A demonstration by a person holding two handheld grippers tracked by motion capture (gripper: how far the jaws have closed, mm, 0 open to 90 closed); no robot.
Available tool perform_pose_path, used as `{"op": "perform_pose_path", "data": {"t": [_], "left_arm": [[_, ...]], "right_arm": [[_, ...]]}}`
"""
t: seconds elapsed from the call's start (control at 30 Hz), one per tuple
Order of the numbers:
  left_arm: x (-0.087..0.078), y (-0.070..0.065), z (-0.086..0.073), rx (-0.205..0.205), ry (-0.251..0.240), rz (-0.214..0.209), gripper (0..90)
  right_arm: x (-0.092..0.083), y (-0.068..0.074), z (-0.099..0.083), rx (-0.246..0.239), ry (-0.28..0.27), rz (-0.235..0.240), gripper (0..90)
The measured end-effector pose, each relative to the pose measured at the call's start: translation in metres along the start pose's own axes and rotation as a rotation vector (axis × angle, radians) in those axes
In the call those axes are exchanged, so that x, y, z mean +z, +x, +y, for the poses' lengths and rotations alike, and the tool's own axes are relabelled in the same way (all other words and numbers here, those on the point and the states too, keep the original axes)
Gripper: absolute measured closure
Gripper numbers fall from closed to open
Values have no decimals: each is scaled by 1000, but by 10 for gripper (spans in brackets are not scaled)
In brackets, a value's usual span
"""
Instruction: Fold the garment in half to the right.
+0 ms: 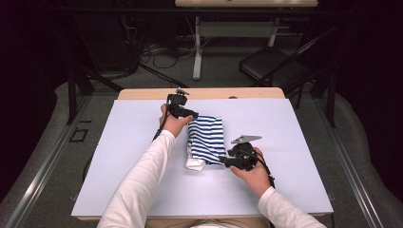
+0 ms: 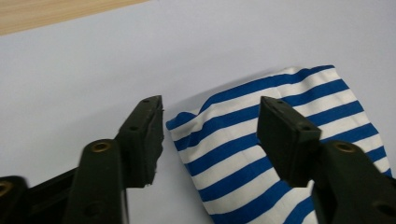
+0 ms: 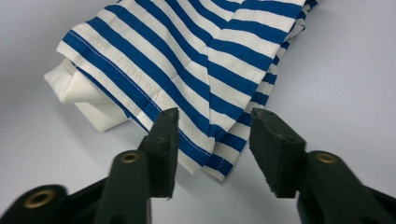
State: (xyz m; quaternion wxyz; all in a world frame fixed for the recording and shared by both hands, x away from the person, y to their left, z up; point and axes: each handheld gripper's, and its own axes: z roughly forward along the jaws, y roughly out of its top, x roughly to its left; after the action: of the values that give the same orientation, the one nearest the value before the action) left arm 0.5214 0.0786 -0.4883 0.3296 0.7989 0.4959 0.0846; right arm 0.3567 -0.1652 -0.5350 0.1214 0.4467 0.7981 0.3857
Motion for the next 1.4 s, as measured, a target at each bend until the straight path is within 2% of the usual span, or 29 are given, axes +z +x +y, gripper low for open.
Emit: {"op": "perform_pose_path", "data": {"t": [0.17,0.23,0.33,0.43,0.63,0.8,0.9,1.0,1.13,1.33,1.4], "left_arm": [[-8,-5,-2,29,-6,6,236],[-13,-6,-4,44,-16,3,214],[-19,-9,-9,70,-32,3,158],[-27,-10,-15,100,-41,2,150],[-41,-10,-28,109,-61,-32,100],[-51,-9,-37,119,-81,-64,90],[-57,-9,-45,123,-94,-65,61],[-64,-7,-52,120,-111,-84,39],[-71,-5,-64,121,-138,-89,3],[-84,-1,-83,100,-171,-121,3],[-87,1,-91,101,-182,-122,3]], "right_arm": [[-3,-1,1,2,-14,-29,270],[-5,-1,1,-1,-18,-37,199],[-8,-1,2,-6,-29,-50,143],[-12,-1,1,-4,-33,-48,126],[-18,-1,0,-3,-37,-50,11],[-21,-1,0,7,-38,-57,0],[-24,-1,1,7,-42,-65,0],[-27,0,1,5,-47,-50,0],[-32,1,1,-6,-58,-44,0],[-41,-1,-2,-15,-74,-56,0],[-44,-2,-4,-15,-80,-77,0]]}}
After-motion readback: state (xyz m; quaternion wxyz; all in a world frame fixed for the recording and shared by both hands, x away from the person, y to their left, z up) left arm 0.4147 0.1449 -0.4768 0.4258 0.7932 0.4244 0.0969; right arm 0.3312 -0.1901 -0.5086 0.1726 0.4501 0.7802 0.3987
